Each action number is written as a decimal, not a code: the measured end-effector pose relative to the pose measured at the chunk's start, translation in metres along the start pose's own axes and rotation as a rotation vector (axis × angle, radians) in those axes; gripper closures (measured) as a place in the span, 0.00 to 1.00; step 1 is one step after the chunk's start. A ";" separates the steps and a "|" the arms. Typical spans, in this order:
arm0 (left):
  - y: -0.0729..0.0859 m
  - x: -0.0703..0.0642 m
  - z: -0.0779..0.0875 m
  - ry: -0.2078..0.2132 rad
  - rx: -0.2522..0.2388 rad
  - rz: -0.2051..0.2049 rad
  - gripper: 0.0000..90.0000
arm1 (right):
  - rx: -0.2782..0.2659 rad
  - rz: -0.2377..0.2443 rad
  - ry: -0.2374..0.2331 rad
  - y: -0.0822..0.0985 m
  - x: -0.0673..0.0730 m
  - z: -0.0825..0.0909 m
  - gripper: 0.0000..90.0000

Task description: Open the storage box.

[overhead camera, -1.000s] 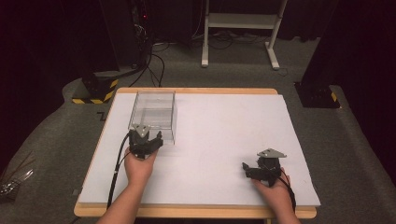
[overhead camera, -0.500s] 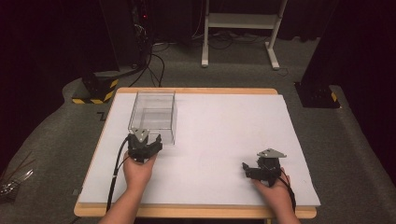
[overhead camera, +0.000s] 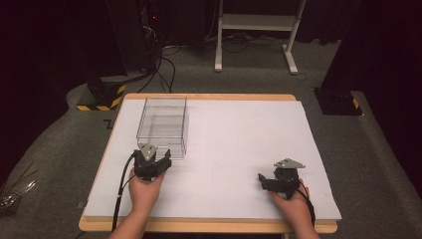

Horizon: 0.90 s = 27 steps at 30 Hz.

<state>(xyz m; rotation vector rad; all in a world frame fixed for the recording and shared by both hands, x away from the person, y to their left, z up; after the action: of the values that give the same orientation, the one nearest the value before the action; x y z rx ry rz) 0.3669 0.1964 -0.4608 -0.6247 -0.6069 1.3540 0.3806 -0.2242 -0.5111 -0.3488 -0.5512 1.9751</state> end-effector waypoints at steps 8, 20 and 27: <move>0.013 -0.001 0.012 0.007 -0.012 -0.007 0.36 | 0.000 0.000 0.000 0.000 0.000 0.000 0.17; 0.038 -0.006 0.032 0.009 -0.038 -0.010 0.36 | 0.000 0.000 0.000 0.000 0.000 0.000 0.17; 0.051 -0.007 0.043 0.013 -0.027 -0.020 0.36 | -0.001 -0.001 -0.002 0.000 0.000 0.000 0.17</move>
<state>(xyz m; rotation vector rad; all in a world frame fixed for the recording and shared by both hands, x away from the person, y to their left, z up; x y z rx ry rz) 0.3002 0.1972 -0.4677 -0.6470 -0.6198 1.3238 0.3806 -0.2245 -0.5110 -0.3473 -0.5529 1.9746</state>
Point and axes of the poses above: each handheld gripper's, and its own axes: z roughly backward along the jaws, y roughly out of its underside, x roughly to its left, the point moved 1 cm from there along -z, roughly forward along the jaws, and after that the axes turned 14 degrees about x, right-handed, at the moved point
